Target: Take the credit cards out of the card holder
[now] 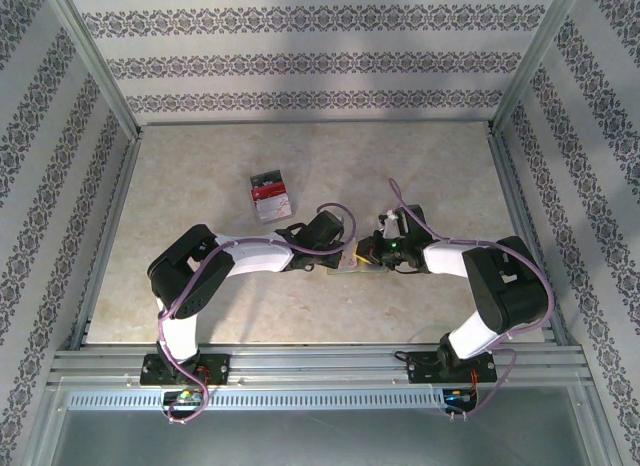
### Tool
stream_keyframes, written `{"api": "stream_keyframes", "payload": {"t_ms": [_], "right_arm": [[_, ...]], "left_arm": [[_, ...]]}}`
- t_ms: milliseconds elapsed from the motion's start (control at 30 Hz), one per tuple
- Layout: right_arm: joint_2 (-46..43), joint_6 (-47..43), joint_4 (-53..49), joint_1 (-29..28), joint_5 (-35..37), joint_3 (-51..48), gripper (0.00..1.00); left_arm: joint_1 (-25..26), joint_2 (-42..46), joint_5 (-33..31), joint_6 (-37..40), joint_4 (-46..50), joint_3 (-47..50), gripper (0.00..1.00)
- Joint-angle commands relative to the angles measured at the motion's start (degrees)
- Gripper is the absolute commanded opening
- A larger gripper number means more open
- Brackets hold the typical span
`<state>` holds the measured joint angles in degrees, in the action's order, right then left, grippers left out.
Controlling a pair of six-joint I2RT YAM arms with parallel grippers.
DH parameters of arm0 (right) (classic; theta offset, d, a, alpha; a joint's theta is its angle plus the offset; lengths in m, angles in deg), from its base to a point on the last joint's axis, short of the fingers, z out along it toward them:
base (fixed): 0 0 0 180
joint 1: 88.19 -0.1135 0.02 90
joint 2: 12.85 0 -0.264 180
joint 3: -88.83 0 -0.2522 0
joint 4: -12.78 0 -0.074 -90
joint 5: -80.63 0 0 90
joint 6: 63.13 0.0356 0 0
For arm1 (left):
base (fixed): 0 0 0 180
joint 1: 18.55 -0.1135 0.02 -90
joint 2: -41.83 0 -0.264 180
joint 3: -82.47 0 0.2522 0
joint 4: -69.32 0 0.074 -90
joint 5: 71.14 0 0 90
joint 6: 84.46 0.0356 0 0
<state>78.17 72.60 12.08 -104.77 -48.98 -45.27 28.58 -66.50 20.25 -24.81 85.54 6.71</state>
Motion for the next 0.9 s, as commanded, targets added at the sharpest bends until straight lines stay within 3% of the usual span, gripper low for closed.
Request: {"api": "stream_keyframes", "payload": {"t_ms": [0, 867], "right_arm": [[-1.0, 0.3, 2.2, 1.3, -0.9, -1.0, 0.05], [-2.8, -3.9, -0.4, 5.6, -0.1, -3.6, 0.0]], "left_arm": [[-0.5, -1.5, -0.3, -0.9, 2.7, 1.4, 0.01], [-1.0, -0.1, -1.3, -1.2, 2.3, 3.0, 0.0]]}}
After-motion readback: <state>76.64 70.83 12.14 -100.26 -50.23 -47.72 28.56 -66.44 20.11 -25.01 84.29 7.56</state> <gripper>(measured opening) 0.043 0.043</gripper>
